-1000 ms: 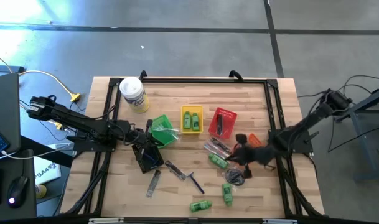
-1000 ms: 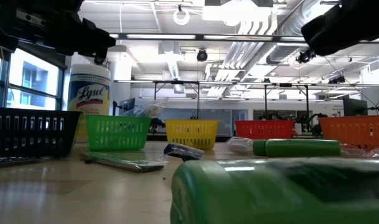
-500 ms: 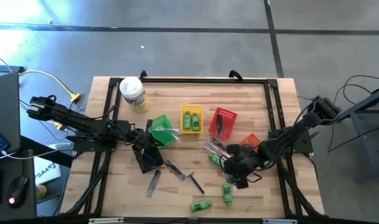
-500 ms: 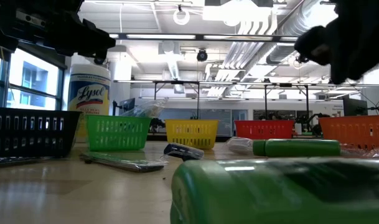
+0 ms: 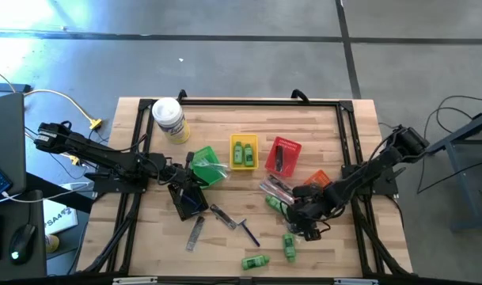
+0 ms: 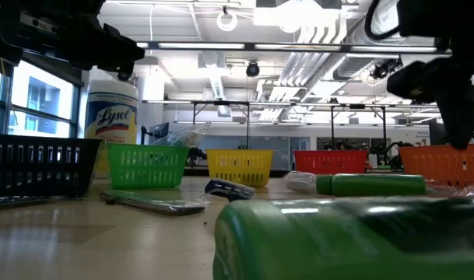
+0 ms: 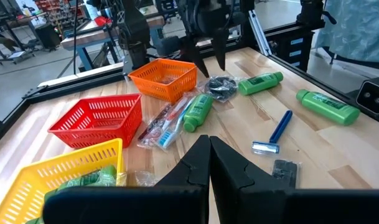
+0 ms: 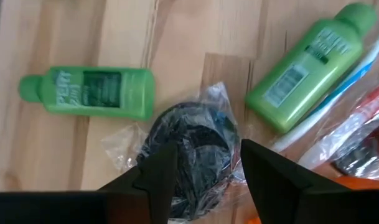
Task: Pick & Place Travel size toiletries
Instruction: Put the black hairbrush into the orange bin
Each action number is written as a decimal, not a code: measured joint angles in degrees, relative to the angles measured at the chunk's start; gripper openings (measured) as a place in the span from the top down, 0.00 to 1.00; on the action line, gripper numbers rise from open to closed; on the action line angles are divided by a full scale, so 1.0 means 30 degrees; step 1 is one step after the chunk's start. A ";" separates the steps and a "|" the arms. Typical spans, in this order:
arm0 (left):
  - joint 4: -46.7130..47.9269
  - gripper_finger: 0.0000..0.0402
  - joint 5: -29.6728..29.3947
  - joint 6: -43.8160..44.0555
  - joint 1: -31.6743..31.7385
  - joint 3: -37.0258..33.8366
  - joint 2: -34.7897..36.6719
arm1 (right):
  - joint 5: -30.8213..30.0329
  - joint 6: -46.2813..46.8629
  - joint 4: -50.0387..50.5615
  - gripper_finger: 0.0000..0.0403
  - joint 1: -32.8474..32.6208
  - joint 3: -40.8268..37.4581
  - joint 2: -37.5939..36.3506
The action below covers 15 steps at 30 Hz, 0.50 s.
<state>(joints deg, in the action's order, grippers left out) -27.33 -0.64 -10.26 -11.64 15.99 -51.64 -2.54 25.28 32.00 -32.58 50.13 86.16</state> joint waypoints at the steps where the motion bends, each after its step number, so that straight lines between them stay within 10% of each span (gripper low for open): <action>1: 0.0000 1.00 0.0000 0.0000 0.0000 0.0000 0.0000 | 0.0042 0.0000 -0.0017 0.58 0.0000 0.0000 0.0274; 15: -0.0007 1.00 0.0000 0.0000 0.0000 0.0000 0.0000 | -0.0008 0.0004 0.0718 0.57 0.0545 0.0000 0.2626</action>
<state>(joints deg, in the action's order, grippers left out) -27.35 -0.64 -10.26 -11.64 15.99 -51.64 -2.57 25.29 34.15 -30.94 50.13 94.04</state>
